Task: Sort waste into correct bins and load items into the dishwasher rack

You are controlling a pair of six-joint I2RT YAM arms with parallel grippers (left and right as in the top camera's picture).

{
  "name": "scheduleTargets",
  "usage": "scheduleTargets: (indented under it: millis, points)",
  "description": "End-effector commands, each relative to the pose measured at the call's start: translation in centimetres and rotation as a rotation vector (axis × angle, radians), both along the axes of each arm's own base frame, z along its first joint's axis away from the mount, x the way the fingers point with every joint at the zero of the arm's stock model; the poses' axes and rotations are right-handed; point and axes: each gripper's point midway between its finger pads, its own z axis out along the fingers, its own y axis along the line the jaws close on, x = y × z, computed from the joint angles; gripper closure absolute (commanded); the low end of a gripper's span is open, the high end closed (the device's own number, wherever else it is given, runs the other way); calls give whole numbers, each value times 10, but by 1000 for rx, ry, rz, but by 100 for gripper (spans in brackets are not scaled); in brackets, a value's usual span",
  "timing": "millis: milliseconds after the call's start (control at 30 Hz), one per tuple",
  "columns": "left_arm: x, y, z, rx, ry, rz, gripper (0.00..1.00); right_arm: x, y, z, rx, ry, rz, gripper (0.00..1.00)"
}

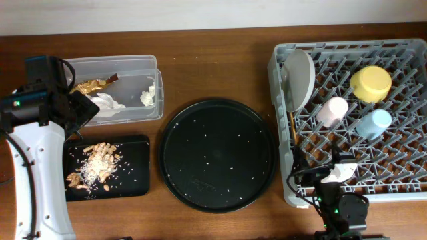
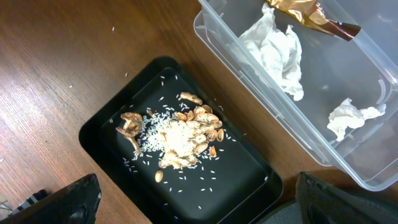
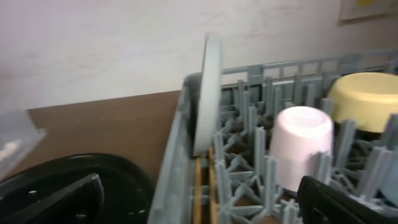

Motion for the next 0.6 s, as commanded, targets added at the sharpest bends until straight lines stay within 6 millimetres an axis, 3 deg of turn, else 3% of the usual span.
scheduleTargets:
  millis: [0,567]
  points:
    - [-1,2,3,5,-7,5,1,0,-9,-3,-107,0,-49,2]
    - [-1,2,3,5,-7,5,1,0,-6,-3,-105,0,-30,2]
